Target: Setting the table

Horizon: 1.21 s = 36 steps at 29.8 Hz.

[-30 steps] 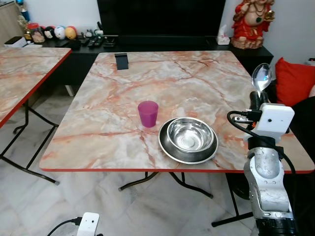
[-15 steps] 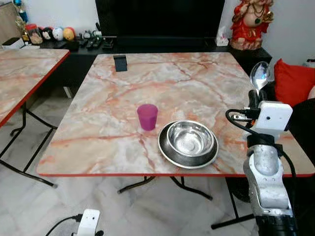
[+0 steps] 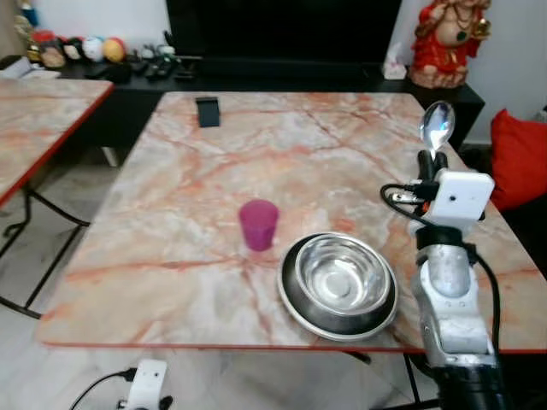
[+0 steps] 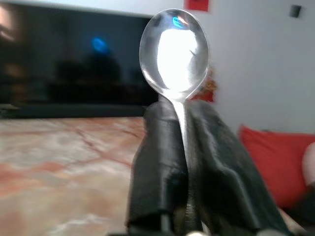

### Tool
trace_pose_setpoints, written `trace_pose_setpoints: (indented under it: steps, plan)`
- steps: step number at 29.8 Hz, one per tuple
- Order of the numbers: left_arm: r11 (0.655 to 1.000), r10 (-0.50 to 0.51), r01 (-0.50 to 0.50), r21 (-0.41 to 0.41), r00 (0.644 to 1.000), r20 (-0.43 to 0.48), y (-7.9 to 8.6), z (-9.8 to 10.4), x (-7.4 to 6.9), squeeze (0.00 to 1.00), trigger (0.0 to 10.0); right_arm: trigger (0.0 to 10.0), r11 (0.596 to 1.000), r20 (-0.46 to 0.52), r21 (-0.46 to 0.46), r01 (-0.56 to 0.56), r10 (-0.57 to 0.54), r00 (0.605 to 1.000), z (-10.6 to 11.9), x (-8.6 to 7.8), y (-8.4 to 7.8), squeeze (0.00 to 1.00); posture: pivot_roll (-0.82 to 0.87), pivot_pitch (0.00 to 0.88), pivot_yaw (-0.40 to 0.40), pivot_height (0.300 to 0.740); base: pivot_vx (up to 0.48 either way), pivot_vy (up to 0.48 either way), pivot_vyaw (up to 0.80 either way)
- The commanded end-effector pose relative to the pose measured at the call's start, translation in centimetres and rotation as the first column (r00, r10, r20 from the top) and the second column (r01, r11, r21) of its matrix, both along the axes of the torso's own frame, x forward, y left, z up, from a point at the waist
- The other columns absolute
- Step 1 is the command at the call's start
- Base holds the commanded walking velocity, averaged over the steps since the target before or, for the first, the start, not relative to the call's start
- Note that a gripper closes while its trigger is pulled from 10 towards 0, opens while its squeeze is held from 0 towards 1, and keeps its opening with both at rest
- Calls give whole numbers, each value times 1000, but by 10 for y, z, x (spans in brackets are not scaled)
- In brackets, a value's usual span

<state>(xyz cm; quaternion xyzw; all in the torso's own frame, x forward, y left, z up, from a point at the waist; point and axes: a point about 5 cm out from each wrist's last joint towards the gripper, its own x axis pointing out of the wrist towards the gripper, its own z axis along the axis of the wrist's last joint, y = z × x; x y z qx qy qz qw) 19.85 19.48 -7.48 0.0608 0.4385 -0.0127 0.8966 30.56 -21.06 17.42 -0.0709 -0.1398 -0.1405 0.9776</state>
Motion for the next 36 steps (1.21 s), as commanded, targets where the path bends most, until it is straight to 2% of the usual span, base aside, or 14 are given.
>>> trace_pose_setpoints:
  steps: [1,6,9,13,15,17,21,22,24,25,27,31,33,36]
  plan:
    - [999,22,-20,35,999,-41,15,-4,-13,0,10000,10000,999,39,10,-41,41,998,10,2,12,0,8,0,-20,740,0,0,0]
    - [999,23,-22,34,999,-44,14,-5,-13,0,10000,10000,999,1,-7,-42,42,999,5,-5,12,0,7,0,-22,740,0,0,0]
    - [999,23,-21,32,999,-47,14,-5,-13,0,10000,10000,1000,-42,-2,7,-7,999,4,-17,2,0,-4,0,-20,740,0,0,0]
    - [999,17,-16,31,998,-54,14,-5,-14,0,10000,10000,998,-170,-26,60,-63,983,3,-32,-8,0,-19,0,-18,740,0,0,0]
    - [999,17,-15,31,998,-55,14,-5,-14,0,10000,10000,997,-192,-30,68,-72,979,2,-34,-10,0,-22,0,-19,740,0,0,0]
    - [999,15,-13,32,998,-63,15,-6,-15,0,10000,10000,990,-355,33,139,-118,927,-10,-46,-23,0,-32,0,-18,740,0,0,0]
    - [1000,12,-10,30,997,-72,11,-7,-15,0,10000,10000,991,-490,89,98,-42,871,-31,-50,-23,0,-32,0,-17,740,0,0,0]
    - [1000,12,-10,30,997,-72,11,-7,-15,0,10000,10000,991,-490,89,98,-42,871,-31,-50,-23,0,-32,0,-17,740,0,0,0]
    - [1000,13,-10,30,997,-76,10,-7,-16,0,10000,10000,986,-560,110,125,-42,827,-45,-54,-27,0,-27,0,-21,740,0,0,0]
    - [1000,13,-10,30,997,-76,10,-7,-16,0,10000,10000,986,-560,110,125,-42,827,-45,-54,-27,0,-27,0,-21,740,0,0,0]
    - [999,15,-13,29,997,-78,10,-8,-16,0,10000,10000,987,-600,124,99,-5,800,-54,-55,-27,0,-27,0,-21,740,0,0,0]
    - [999,18,-16,30,997,-80,10,-8,-17,0,10000,10000,988,-642,131,80,23,766,-57,-57,-25,0,-24,0,-21,740,0,0,0]
    - [999,19,-17,29,996,-84,11,-8,-18,0,10000,10000,988,-683,138,76,39,730,-60,-59,-26,0,-28,0,-20,740,0,0,0]
    - [999,18,-16,31,996,-88,13,-8,-19,0,10000,10000,989,-700,129,78,35,713,-65,-61,-30,0,-35,0,-18,740,0,0,0]
